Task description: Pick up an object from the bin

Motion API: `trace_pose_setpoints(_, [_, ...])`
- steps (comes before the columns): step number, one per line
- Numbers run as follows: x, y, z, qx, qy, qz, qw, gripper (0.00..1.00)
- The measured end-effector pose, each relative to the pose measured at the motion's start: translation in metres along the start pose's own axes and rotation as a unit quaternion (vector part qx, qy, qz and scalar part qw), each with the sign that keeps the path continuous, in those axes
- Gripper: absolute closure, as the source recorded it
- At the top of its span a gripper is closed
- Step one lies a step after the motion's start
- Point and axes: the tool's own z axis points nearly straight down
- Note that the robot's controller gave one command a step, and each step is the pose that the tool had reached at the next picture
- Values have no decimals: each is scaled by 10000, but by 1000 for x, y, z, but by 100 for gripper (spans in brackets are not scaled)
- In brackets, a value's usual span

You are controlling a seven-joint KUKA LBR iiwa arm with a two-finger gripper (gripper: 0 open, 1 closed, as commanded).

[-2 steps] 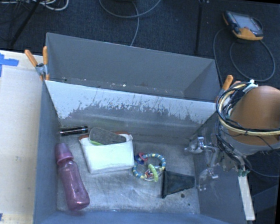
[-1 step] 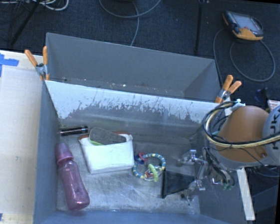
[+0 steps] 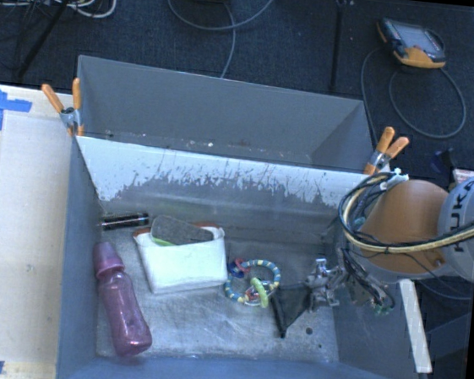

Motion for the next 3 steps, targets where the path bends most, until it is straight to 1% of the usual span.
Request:
trace_pose_setpoints(1, [3,0,-1,-12,45,-79,10000,100])
trace_pose_setpoints(2, [5,1,-8,-41,134,-111,9998,100])
trace_pose_setpoints(3, [7,2,-26,-70,221,-105,9997,100])
